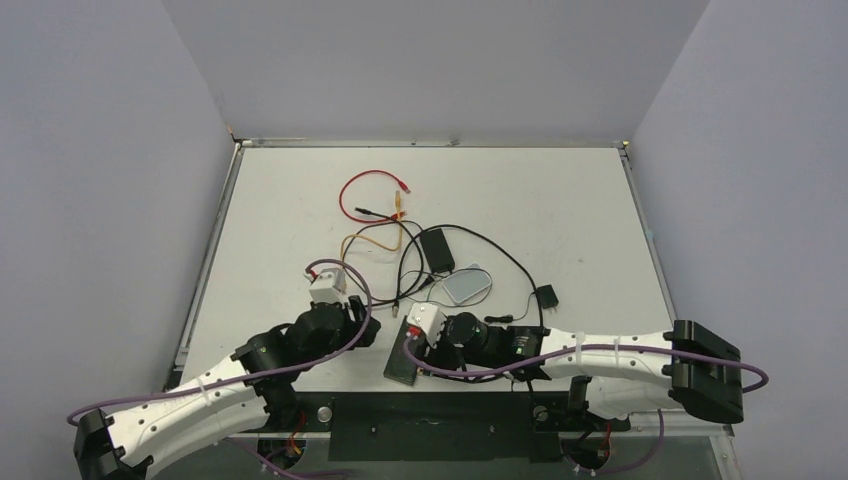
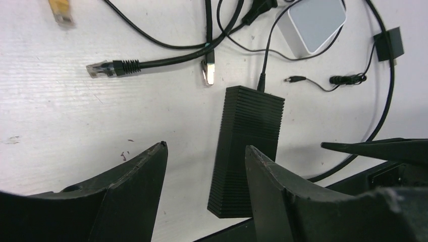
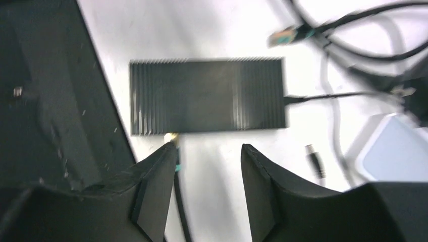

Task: Insert the plug into the switch port
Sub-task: Insert the connector into the switch port, then pick up the connector from the center of the board.

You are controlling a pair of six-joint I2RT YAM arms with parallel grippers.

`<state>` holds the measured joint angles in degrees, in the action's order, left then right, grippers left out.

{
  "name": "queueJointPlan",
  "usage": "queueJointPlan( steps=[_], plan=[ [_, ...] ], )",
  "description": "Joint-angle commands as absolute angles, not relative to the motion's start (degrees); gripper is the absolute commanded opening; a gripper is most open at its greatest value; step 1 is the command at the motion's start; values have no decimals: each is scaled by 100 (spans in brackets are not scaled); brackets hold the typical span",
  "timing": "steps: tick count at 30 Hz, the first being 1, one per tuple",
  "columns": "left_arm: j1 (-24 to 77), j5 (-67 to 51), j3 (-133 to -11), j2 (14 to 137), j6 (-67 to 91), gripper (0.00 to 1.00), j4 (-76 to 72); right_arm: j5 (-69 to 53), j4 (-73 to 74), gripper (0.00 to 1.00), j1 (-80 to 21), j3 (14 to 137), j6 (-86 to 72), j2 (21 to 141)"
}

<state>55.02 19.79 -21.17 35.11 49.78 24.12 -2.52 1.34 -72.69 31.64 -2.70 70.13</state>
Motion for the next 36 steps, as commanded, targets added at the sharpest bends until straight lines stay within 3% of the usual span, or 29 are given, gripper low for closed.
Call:
queueJointPlan(
  steps=[1,7,23,36],
  plan=[
    [5479,2526,-2717,3210,5023,56,2946,535,-18,47,-7088,3792,105,6589],
    [5472,2928,-3152,2949,4951,60,3381,316,66,48,-6914,4451,1024,7106],
    [5467,3082,-3596,2232,5060,61,4219,-2695,1303,46,-6034,6562,3277,9356],
    [5472,3015,-3764,1633,5225,61,4532,-3316,1934,42,-5624,7520,4208,10734]
  ],
)
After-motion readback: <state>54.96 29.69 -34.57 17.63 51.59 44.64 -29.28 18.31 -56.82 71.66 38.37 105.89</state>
